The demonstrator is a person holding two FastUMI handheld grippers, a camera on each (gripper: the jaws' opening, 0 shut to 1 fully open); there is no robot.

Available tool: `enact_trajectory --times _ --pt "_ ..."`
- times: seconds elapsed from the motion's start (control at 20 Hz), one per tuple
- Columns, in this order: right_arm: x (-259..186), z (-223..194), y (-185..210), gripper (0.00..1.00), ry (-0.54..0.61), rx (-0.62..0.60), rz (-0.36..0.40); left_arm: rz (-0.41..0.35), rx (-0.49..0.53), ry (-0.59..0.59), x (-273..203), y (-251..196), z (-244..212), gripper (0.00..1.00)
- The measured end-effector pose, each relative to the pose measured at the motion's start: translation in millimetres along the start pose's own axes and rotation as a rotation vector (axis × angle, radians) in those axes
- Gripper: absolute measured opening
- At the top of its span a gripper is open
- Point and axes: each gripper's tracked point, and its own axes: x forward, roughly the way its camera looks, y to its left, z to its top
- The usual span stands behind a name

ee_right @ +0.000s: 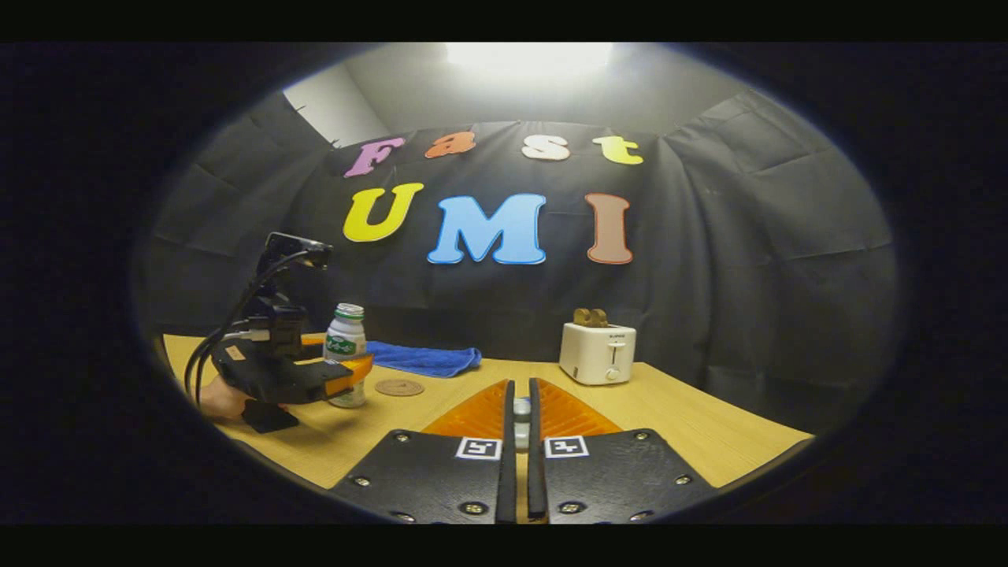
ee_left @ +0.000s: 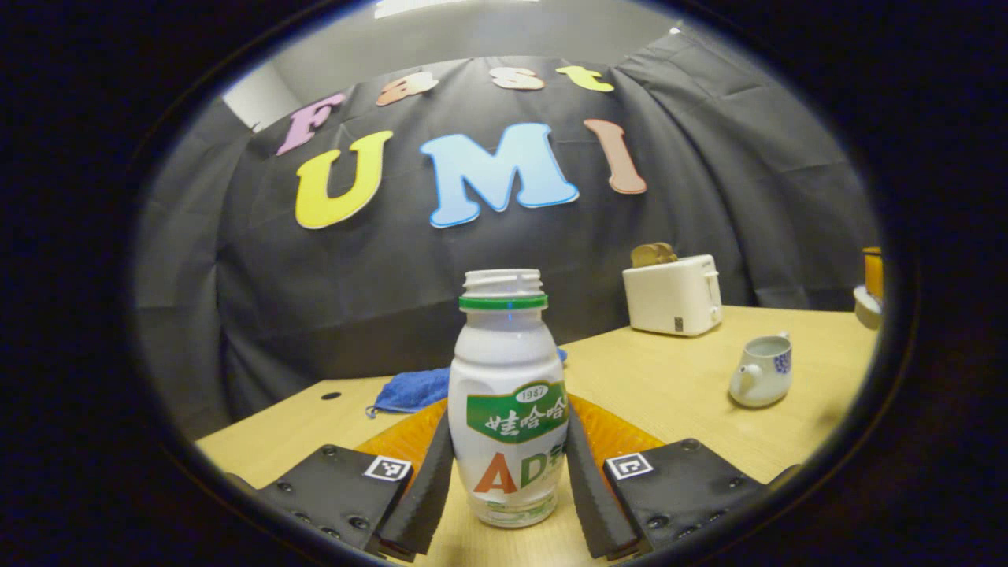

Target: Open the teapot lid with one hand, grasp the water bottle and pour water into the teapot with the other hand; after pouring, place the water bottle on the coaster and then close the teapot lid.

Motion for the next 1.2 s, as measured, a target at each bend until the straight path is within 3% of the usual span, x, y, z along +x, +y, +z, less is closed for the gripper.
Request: enact_trajectory --times 0.1,0.2,0.3,0.35,0.4,0.5,0.7,1.15,1.2 --pt "-4.5 2.8 1.5 0.05 -0.001 0.017 0.011 -0.047 0.138 -0.001 6.8 -21.7 5.2 0.71" --pt "-7.7 1.9 1.1 0.06 0.009 0.021 0.021 -0.087 0.253 0.000 17.8 -39.1 8.6 0.74" --pt "-19.3 -1.2 -4.2 0.06 0.014 0.033 0.014 -0.135 0.317 -0.001 23.0 -56.3 11.4 0.75" --pt "-25.0 -4.3 -9.0 0.06 0.020 0.043 0.006 -0.156 0.341 -0.001 25.8 -64.3 13.2 0.70" --pt "-27.8 -8.5 -14.5 0.06 0.031 0.051 -0.003 -0.174 0.373 -0.004 27.8 -71.0 13.9 0.80" --pt "-29.4 -12.6 -24.0 0.06 0.043 0.067 -0.022 -0.186 0.465 -0.009 30.8 -81.3 15.5 0.75" --pt "-33.9 -18.2 -35.1 0.06 0.050 0.093 -0.044 -0.212 0.606 -0.007 35.1 -97.0 12.7 0.79" --pt "-46.7 -15.6 -52.4 0.06 0.052 0.092 -0.080 -0.234 0.811 -0.013 43.2 -121.2 20.4 0.80" --pt "-48.2 -15.5 -53.6 0.06 0.050 0.084 -0.084 -0.235 0.840 -0.014 43.1 -124.1 20.7 0.75"
